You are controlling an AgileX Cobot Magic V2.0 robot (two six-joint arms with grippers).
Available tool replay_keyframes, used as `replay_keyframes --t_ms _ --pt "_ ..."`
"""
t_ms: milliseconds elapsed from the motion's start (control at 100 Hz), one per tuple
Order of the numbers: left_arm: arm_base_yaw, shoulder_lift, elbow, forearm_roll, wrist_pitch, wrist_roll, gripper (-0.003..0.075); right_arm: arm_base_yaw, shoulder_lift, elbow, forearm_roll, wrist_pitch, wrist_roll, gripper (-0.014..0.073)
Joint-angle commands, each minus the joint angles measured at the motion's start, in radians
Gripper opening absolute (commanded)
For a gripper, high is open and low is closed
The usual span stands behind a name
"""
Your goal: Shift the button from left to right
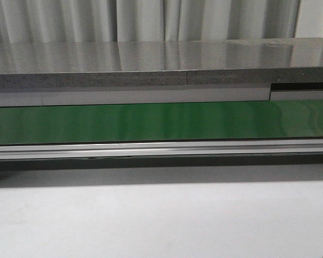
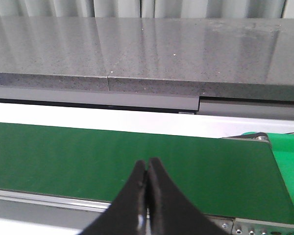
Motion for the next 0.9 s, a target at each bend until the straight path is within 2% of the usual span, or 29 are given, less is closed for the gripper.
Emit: replay_keyframes --t_ms 0,110,280,450,890 --pt "-0.008 0.008 -0.027 -0.003 -0.081 -0.004 -0.0021 0.000 -0.068 0.019 -0.024 -0.060 -0.001 -0.0089" --pt "-0.008 0.008 -0.027 -0.003 -0.081 -0.004 -0.0021 0.000 -0.172 0.097 -0.061 -0.072 0.030 -0.0089" --pt "-0.008 0.008 -0.027 -0.003 -0.081 -0.004 -0.0021 0.000 -0.324 0.212 -0.143 -0.126 0.159 -0.0089" --pt "-0.008 0.008 -0.027 -0.003 -0.081 -0.004 -0.0021 0.000 -0.464 0.299 -0.164 -0.128 0.183 -0.0089" --pt "-0.008 0.008 -0.027 -0.003 -0.081 -0.004 -0.0021 0.000 -0.458 0.326 -0.169 -0.117 0.183 -0.0089"
